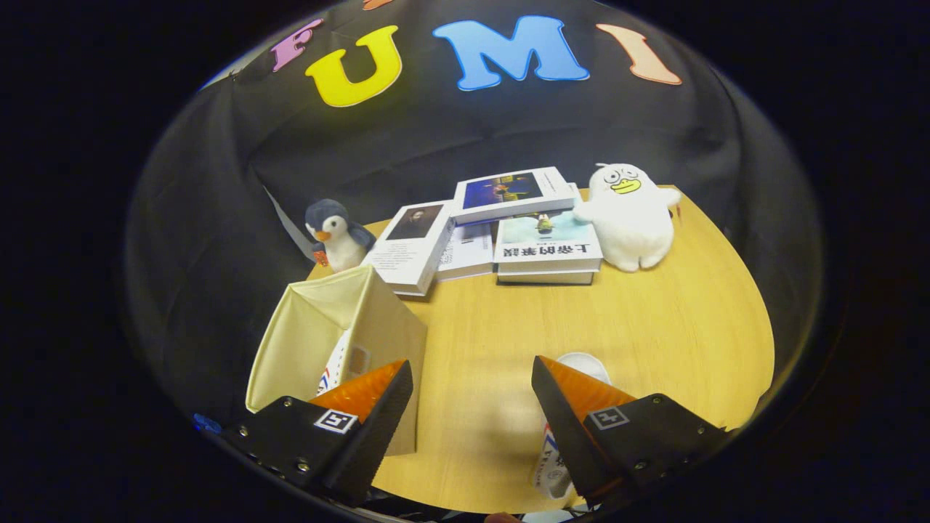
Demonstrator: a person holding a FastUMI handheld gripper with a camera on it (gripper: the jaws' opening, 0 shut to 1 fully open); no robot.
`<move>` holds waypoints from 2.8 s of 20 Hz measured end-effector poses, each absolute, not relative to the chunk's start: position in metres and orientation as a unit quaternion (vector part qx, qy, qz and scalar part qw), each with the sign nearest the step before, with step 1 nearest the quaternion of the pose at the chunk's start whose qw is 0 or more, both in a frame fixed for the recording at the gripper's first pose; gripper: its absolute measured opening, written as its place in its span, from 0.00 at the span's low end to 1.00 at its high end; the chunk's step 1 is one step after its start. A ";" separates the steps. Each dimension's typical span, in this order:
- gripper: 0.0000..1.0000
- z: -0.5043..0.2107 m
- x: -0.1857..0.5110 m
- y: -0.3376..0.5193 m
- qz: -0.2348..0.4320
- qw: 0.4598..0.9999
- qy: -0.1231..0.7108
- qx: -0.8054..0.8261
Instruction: Open the storage box then place both shoes into the box .Put the left shoe in first, then the right shoe, with the right side of both shoes facing outward in a uniform manner.
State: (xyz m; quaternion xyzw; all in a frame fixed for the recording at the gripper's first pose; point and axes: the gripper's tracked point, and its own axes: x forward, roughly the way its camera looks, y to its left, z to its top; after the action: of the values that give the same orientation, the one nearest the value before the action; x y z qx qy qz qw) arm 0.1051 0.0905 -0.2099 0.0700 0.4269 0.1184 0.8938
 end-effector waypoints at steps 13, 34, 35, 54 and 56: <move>1.00 -0.297 0.075 -0.013 0.028 0.859 0.507 0.063; 0.46 -0.350 0.047 -0.014 0.025 0.801 0.596 0.055; 0.42 -0.354 0.050 -0.012 0.024 0.800 0.597 0.053; 0.00 -0.258 0.061 0.027 0.041 0.819 0.550 0.161; 0.00 -0.238 0.066 0.038 0.051 0.823 0.542 0.163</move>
State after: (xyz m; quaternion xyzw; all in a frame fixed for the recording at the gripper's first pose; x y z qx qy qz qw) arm 0.0664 0.0377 -0.2381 0.1634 0.5416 0.0513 0.8230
